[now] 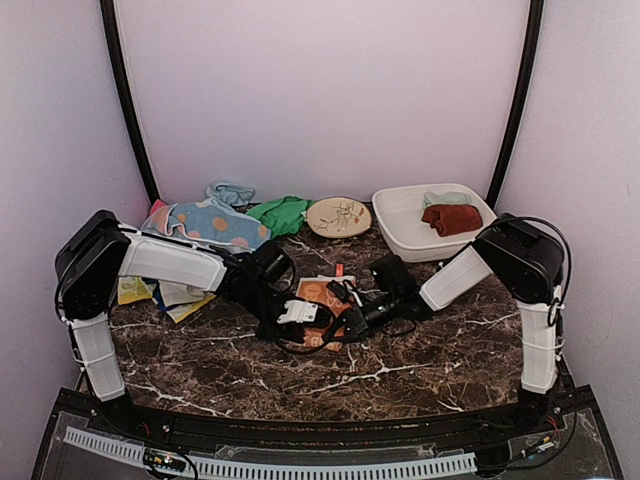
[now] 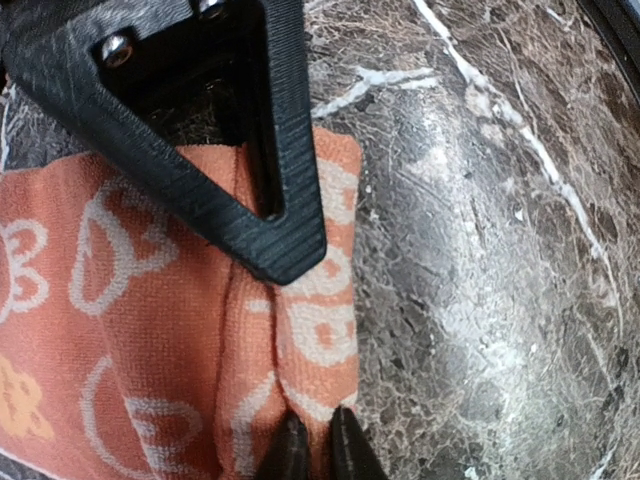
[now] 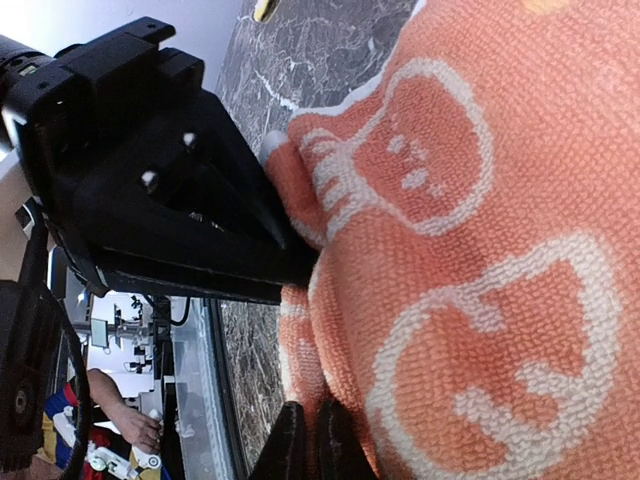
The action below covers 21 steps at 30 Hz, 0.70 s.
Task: Roll the towels
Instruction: Roll the towel at the center of the board.
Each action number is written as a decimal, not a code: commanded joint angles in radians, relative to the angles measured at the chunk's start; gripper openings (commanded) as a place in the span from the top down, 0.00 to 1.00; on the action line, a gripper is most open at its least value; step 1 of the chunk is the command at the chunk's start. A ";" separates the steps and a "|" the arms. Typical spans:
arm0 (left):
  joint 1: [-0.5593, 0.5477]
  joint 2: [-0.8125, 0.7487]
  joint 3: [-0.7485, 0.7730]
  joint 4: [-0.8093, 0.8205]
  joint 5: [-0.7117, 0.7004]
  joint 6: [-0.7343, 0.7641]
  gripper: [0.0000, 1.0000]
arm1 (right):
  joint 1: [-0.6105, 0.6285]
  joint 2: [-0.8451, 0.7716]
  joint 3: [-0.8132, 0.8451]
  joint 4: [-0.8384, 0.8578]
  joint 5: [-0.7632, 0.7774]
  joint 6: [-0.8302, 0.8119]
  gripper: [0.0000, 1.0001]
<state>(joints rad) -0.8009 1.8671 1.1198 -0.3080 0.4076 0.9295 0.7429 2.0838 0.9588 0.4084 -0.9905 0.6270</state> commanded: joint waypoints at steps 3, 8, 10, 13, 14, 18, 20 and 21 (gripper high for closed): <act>0.051 0.074 0.097 -0.150 0.093 -0.077 1.00 | -0.020 -0.091 -0.058 0.023 0.116 -0.052 0.83; 0.094 0.113 0.186 -0.287 0.237 -0.146 1.00 | -0.038 -0.204 -0.148 0.018 0.284 -0.136 0.71; 0.098 0.132 0.215 -0.361 0.270 -0.156 1.00 | -0.037 -0.270 -0.187 0.003 0.379 -0.187 0.65; 0.101 0.145 0.232 -0.437 0.307 -0.170 1.00 | -0.020 -0.390 -0.257 -0.002 0.533 -0.279 0.59; 0.101 0.145 0.235 -0.457 0.323 -0.172 1.00 | -0.002 -0.446 -0.270 -0.021 0.597 -0.326 0.56; 0.113 0.161 0.267 -0.557 0.404 -0.166 1.00 | 0.124 -0.597 -0.291 -0.137 0.950 -0.531 0.44; 0.115 0.200 0.307 -0.620 0.422 -0.158 1.00 | 0.194 -0.660 -0.306 -0.143 1.131 -0.601 0.02; 0.117 0.219 0.326 -0.640 0.429 -0.162 1.00 | 0.213 -0.693 -0.316 -0.132 1.210 -0.606 0.00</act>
<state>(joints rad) -0.6922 2.0380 1.3758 -0.7788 0.7456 0.7731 0.8589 1.4940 0.6739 0.3046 -0.2043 0.2085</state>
